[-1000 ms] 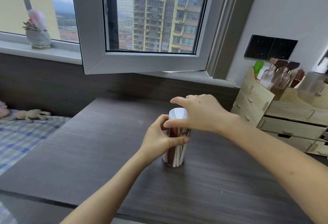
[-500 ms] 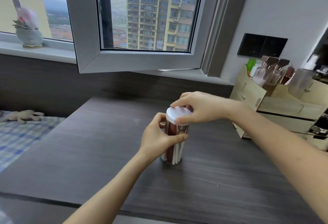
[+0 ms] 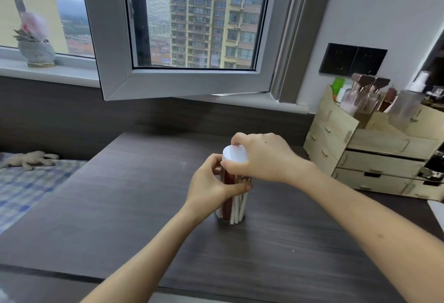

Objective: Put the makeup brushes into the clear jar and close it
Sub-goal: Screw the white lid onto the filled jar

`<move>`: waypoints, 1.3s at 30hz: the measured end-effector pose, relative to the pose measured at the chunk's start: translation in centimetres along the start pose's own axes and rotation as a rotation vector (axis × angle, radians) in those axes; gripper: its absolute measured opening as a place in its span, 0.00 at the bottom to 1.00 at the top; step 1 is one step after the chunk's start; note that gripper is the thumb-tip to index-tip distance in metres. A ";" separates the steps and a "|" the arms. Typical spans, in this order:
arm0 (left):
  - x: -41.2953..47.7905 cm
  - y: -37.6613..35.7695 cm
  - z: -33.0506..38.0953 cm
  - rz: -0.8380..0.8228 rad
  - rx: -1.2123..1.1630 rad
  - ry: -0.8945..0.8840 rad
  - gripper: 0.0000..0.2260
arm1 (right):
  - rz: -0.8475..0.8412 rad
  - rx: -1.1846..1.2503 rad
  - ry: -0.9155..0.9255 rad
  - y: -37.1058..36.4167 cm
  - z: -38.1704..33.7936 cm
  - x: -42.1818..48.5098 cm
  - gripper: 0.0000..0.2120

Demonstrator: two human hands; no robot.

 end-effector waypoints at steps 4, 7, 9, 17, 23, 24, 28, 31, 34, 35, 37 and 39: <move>0.2 0.1 0.3 -0.012 -0.009 0.001 0.26 | 0.013 0.192 -0.103 -0.5 1.9 -1.5 0.34; 0.8 -0.2 1.4 -0.053 -0.078 0.002 0.30 | -0.073 0.746 -0.168 -1.8 4.8 -3.9 0.38; 1.5 -1.1 3.2 -0.093 -0.148 -0.018 0.28 | -0.114 0.830 -0.174 -2.7 5.9 -5.6 0.38; 3.7 -10.0 13.4 -0.326 -0.366 -0.198 0.29 | 0.352 0.782 -0.327 3.8 12.8 -9.1 0.32; 6.3 -15.7 20.2 -0.404 -0.220 -0.418 0.30 | 0.729 0.588 -0.482 10.8 22.9 -11.4 0.37; 6.7 -16.7 21.1 -0.418 -0.177 -0.461 0.30 | 0.757 0.593 -0.505 11.2 24.7 -11.3 0.37; 8.1 -21.2 23.4 -0.431 0.078 -0.568 0.36 | 0.803 0.577 -0.588 11.2 30.2 -10.6 0.36; 9.6 -24.0 24.2 -0.368 0.321 -0.695 0.36 | 0.818 0.617 -0.634 9.9 33.1 -10.1 0.37; 11.2 -26.4 23.8 -0.329 0.552 -0.746 0.34 | 0.813 0.594 -0.700 8.5 35.1 -10.0 0.38; 11.7 -27.0 23.6 -0.310 0.622 -0.751 0.34 | 0.798 0.580 -0.724 7.9 35.7 -9.9 0.38; 12.7 -27.6 23.2 -0.259 0.740 -0.747 0.32 | 0.730 0.476 -0.786 7.0 36.4 -9.7 0.38; 13.7 -28.0 22.9 -0.223 0.814 -0.727 0.30 | 0.652 0.320 -0.840 6.3 37.0 -9.3 0.39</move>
Point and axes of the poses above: each hand's wrist, its own x-axis towards the middle knuckle, its own y-axis out of the back of the hand, z = x × y, the point moved 9 cm from there along x, towards the middle knuckle, and after that the axes turned 1 degree about -y, right-handed, at the moved point
